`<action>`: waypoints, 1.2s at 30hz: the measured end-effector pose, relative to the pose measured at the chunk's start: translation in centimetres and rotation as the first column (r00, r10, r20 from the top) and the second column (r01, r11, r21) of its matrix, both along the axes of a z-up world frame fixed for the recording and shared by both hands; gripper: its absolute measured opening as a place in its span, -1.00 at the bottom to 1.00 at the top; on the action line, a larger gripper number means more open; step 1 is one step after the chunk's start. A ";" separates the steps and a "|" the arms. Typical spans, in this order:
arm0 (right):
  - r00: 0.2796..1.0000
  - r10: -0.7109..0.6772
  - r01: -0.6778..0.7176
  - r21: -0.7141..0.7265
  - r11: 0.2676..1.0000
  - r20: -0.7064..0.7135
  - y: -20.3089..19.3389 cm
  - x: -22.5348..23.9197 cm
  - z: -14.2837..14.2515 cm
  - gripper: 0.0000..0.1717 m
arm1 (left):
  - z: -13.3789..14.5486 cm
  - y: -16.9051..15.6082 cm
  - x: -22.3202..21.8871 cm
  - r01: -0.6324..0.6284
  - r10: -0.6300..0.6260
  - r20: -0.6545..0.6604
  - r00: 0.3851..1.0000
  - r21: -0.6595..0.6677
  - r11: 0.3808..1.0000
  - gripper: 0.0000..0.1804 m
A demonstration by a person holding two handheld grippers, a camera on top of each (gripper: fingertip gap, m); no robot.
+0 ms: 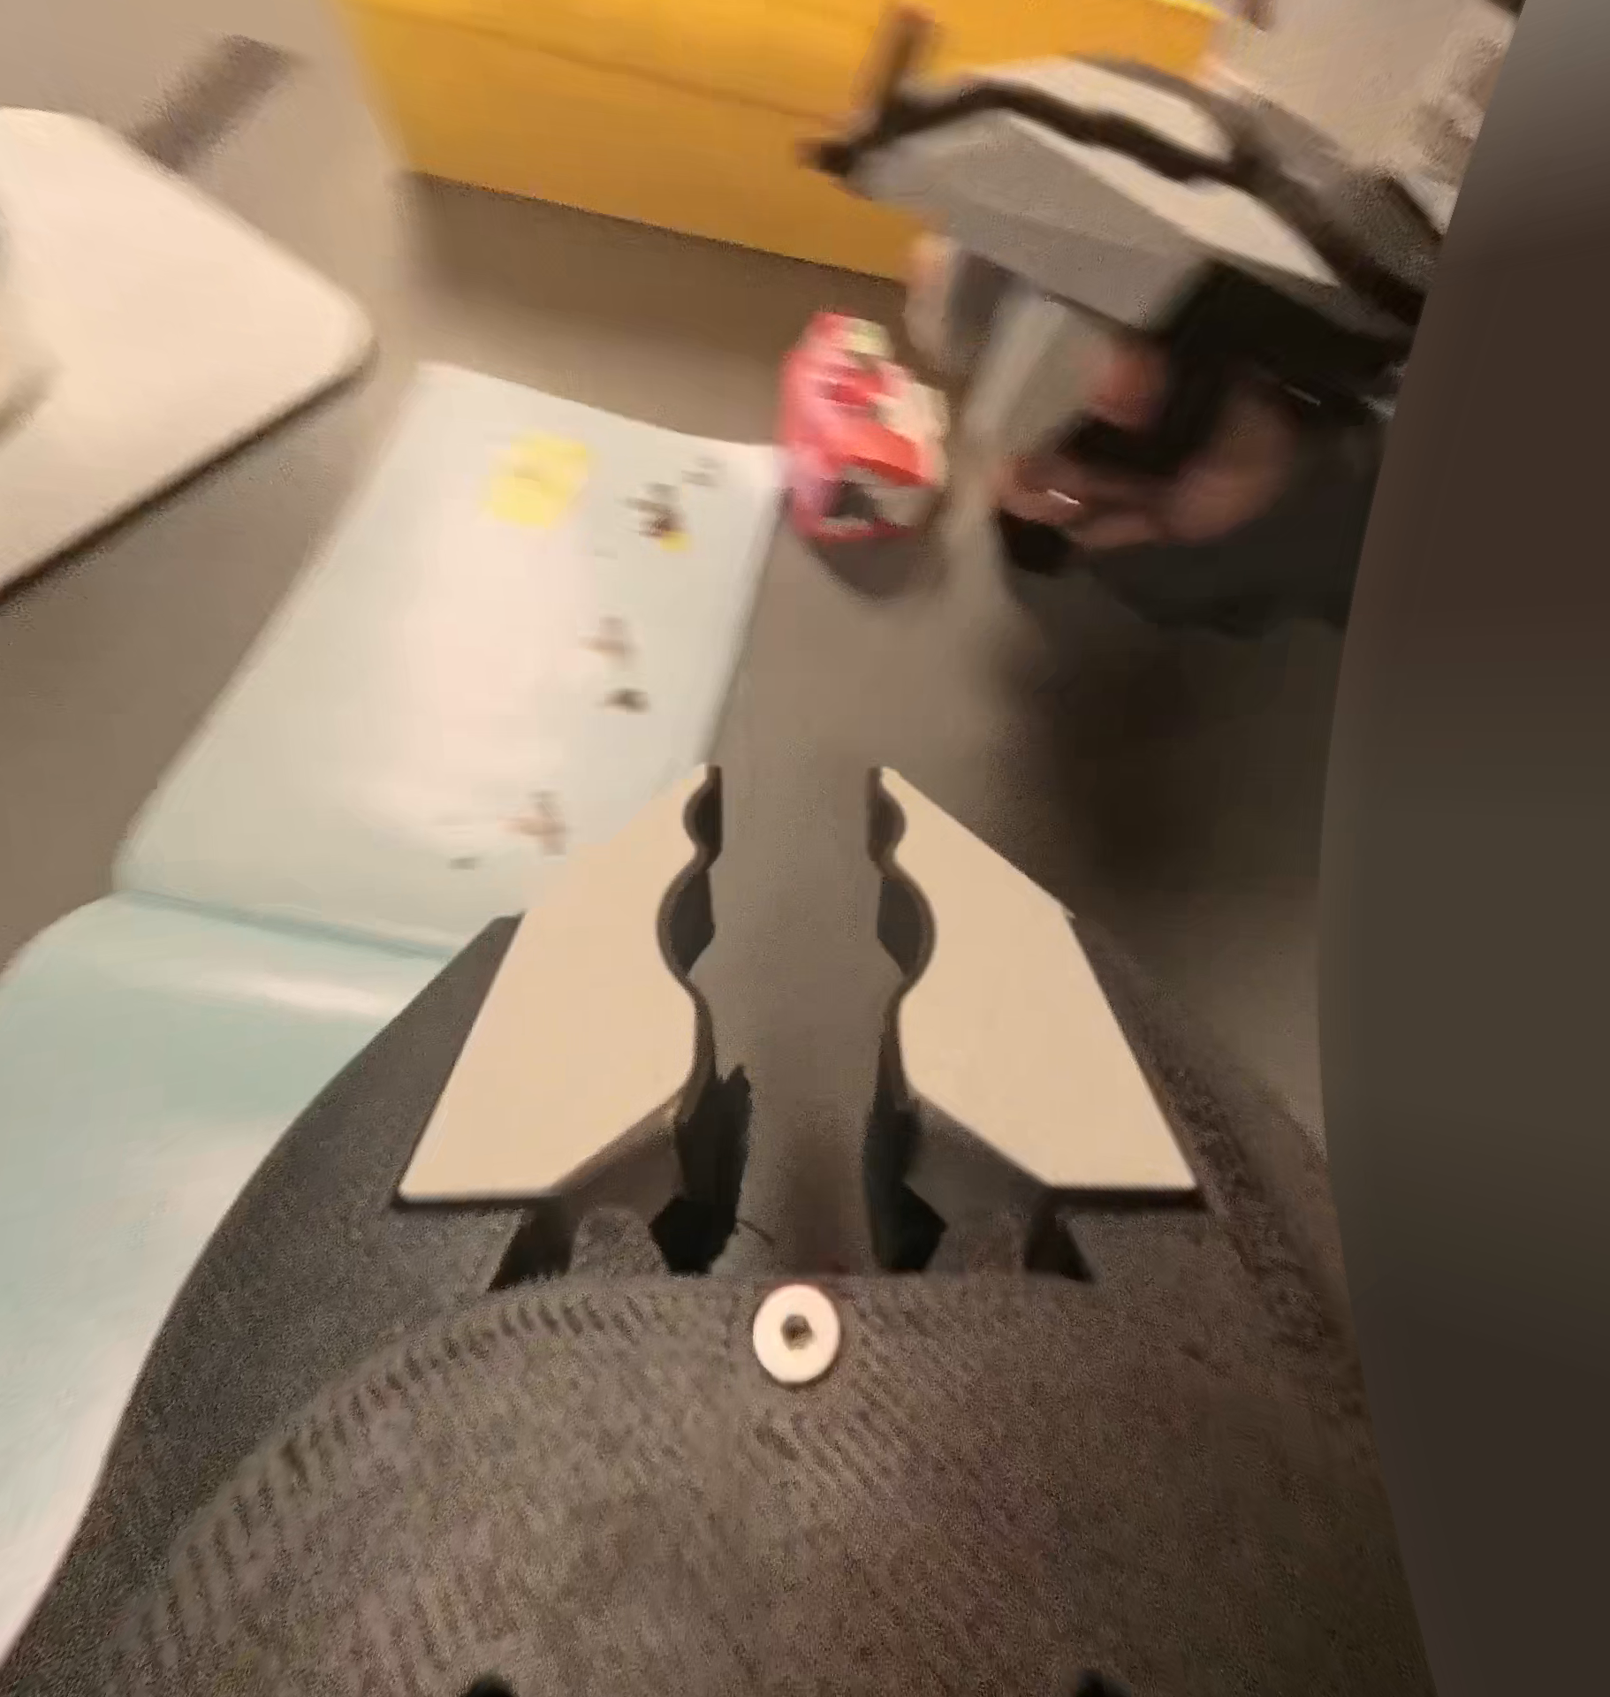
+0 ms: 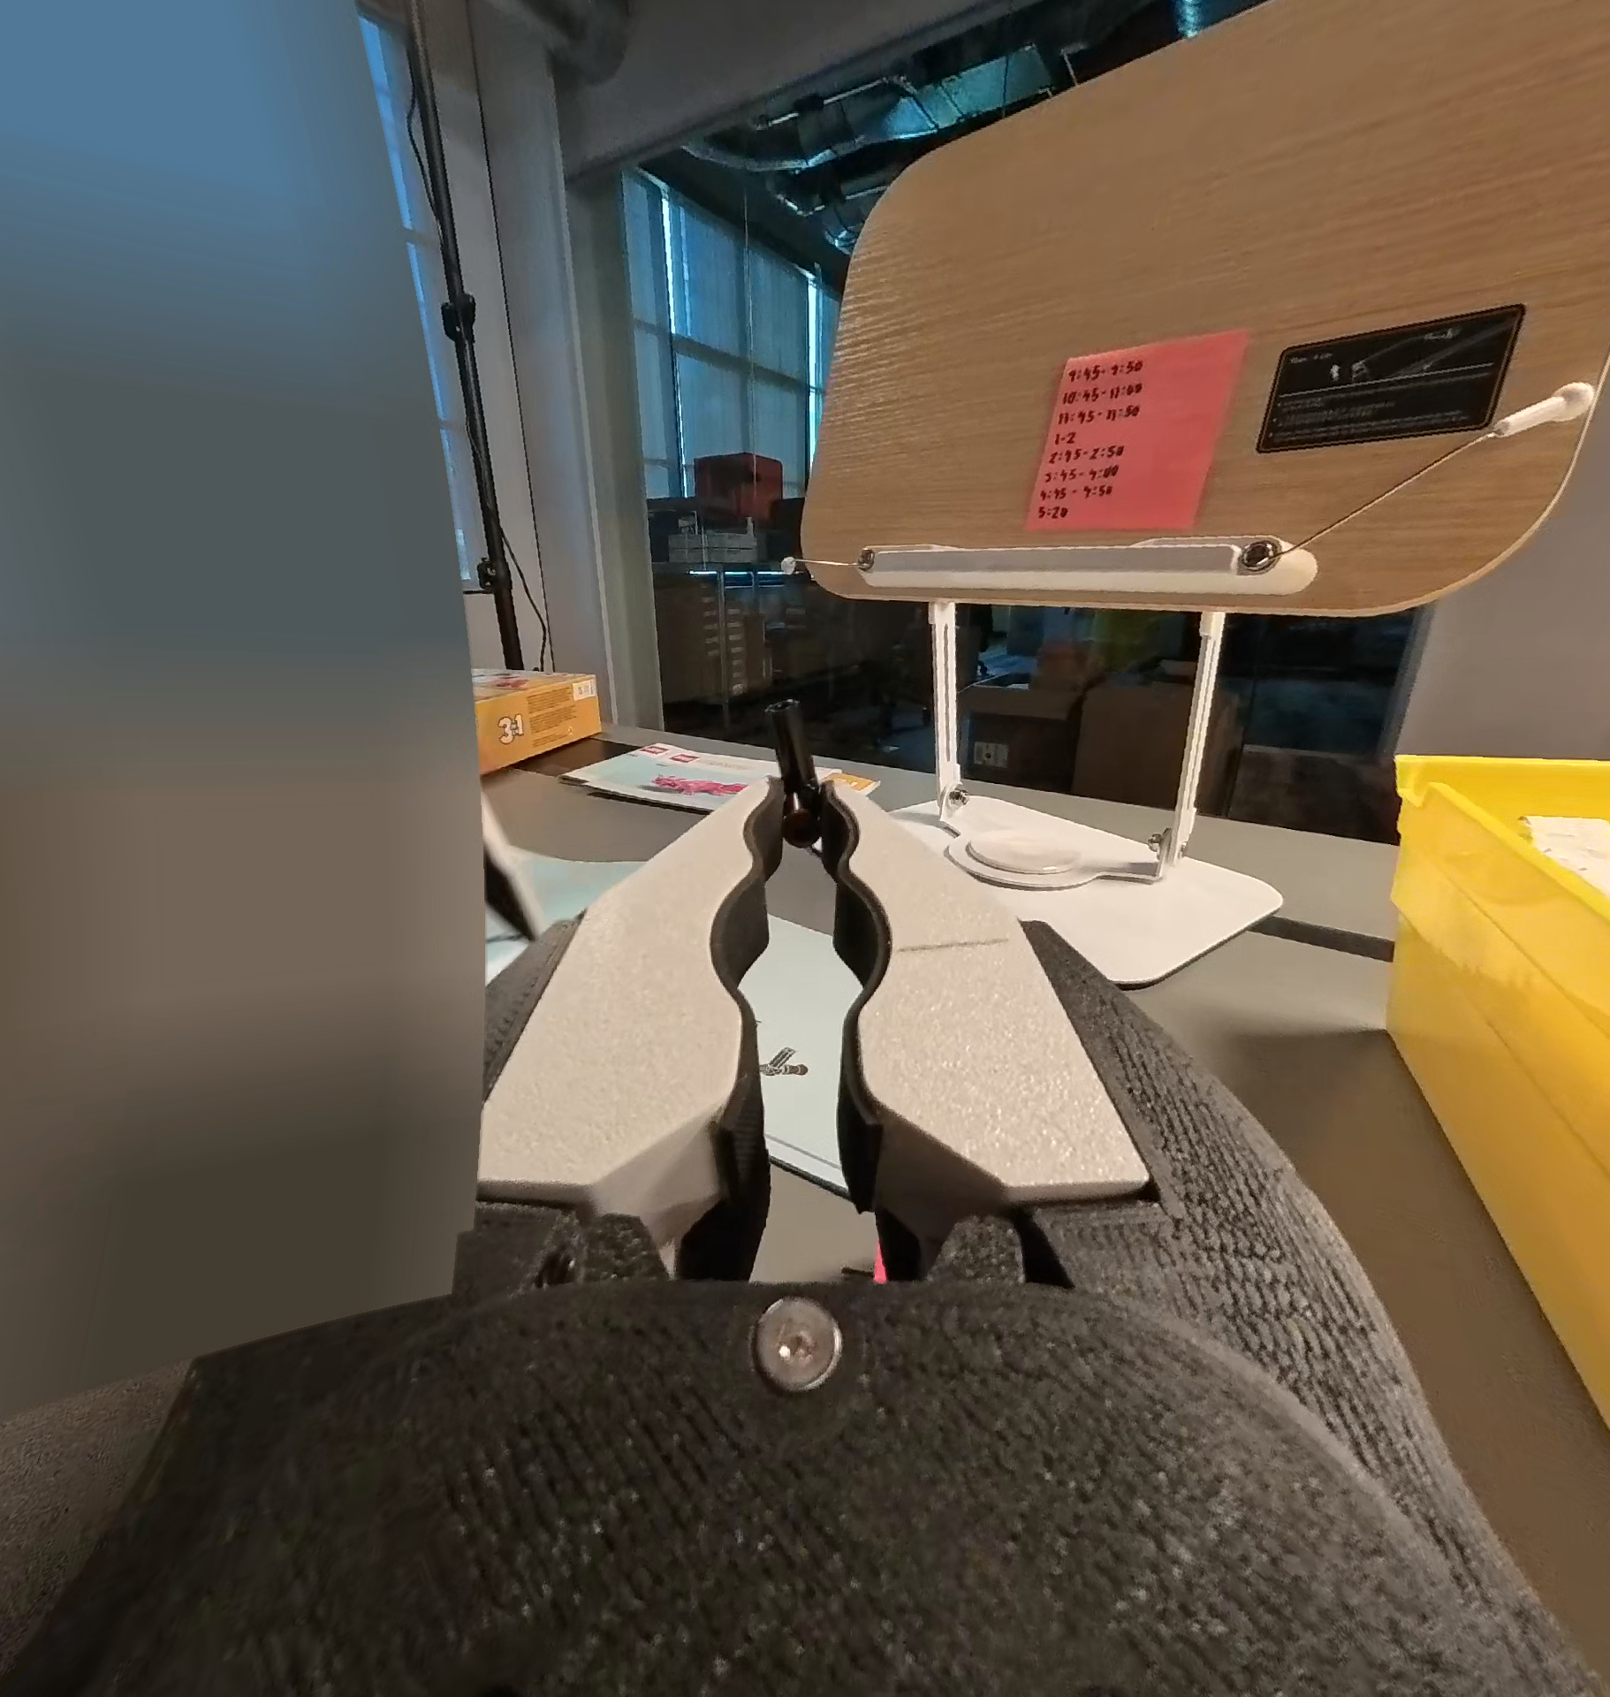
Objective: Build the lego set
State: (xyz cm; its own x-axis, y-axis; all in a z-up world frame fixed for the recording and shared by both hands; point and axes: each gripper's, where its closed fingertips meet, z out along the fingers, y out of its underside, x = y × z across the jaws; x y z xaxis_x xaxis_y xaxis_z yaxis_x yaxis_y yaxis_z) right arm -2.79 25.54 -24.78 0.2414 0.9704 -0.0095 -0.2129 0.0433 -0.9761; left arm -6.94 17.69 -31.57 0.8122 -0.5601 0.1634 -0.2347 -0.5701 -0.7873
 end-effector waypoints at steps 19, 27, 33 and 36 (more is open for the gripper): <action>0.999 0.035 -0.038 0.072 0.997 0.040 -1.3 -0.6 -0.2 -0.93 | -4.9 -4.9 4.3 -0.226 0.209 -0.150 0.966 -0.101 0.969 -0.89; 0.996 0.069 -0.074 0.082 0.994 0.056 -2.0 -0.8 -0.3 -0.93 | -5.2 -4.7 4.4 -0.302 0.286 -0.163 0.944 -0.079 0.950 -0.83; 0.996 0.069 -0.075 0.085 0.994 0.063 -2.1 -0.9 -0.4 -0.93 | -5.1 -4.4 4.2 -0.338 0.324 -0.149 0.934 -0.076 0.938 -0.92; 0.994 0.089 -0.094 0.079 0.992 0.065 -2.3 -0.9 -0.4 -0.93 | -3.6 -4.0 2.9 -0.389 0.389 -0.166 0.906 0.033 0.921 -0.94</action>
State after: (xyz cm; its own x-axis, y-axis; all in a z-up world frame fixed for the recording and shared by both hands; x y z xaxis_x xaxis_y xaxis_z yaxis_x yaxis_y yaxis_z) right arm -3.69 23.22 -25.16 0.1492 0.9854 0.0825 -0.1591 0.1063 -0.9815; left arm -4.02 13.71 -35.16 0.9810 -0.1939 0.0080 -0.1210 -0.6435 -0.7558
